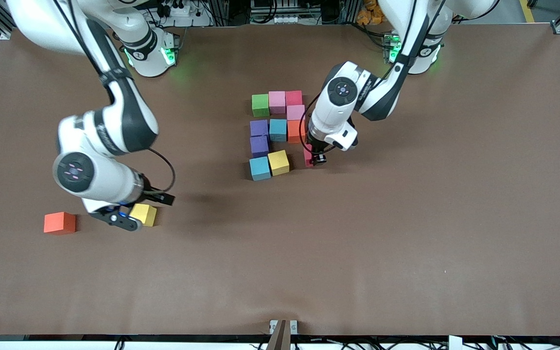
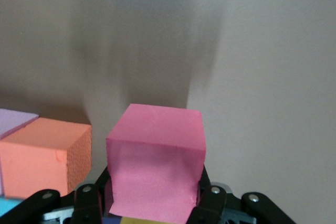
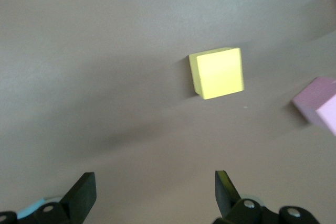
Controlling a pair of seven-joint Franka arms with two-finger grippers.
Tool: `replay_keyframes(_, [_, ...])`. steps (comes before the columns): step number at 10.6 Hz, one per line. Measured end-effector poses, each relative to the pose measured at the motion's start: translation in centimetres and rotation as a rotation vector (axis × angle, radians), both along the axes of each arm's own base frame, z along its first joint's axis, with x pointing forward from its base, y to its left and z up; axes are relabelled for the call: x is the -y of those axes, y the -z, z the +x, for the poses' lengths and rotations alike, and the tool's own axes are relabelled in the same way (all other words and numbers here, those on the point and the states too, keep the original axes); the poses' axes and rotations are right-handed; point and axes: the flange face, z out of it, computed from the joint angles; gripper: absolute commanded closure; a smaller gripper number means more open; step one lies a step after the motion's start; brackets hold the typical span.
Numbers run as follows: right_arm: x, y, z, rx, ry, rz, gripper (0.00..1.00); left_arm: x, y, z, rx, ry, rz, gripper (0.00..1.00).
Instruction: Form number 2 with 11 blocks
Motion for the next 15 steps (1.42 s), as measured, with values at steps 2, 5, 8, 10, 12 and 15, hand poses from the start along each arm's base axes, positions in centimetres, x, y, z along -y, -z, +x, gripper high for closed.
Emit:
replay_keyframes(2, [1.3,-4.5,-1.2,0.034,-0.097,0.019,0.0,1.4,2.0,0.4,0.004,0.014,0.011,1.0])
replay_keyframes(5, [3.7,-9.6,-4.0,0.086,-0.265,0.043,0.0,2.6,2.5,1.4,0.021,0.038,0.006,1.0])
replay_keyframes(8, [8.0,-15.3,-5.8,0.168,-0.342,0.047,0.0,3.5,3.0,0.5,0.018,0.109,0.006,1.0])
replay_keyframes(10, [9.4,-18.6,-7.2,0.211,-0.36,0.038,0.0,4.0,3.5,-0.1,0.011,0.125,0.008,1.0])
replay_keyframes(12, [10.2,-21.0,-8.4,0.226,-0.382,0.01,0.0,4.3,3.6,-0.1,0.012,0.129,0.006,1.0])
replay_keyframes(15, [10.5,-23.1,-8.6,0.246,-0.378,-0.027,0.0,4.9,3.8,0.4,0.018,0.13,0.002,0.96])
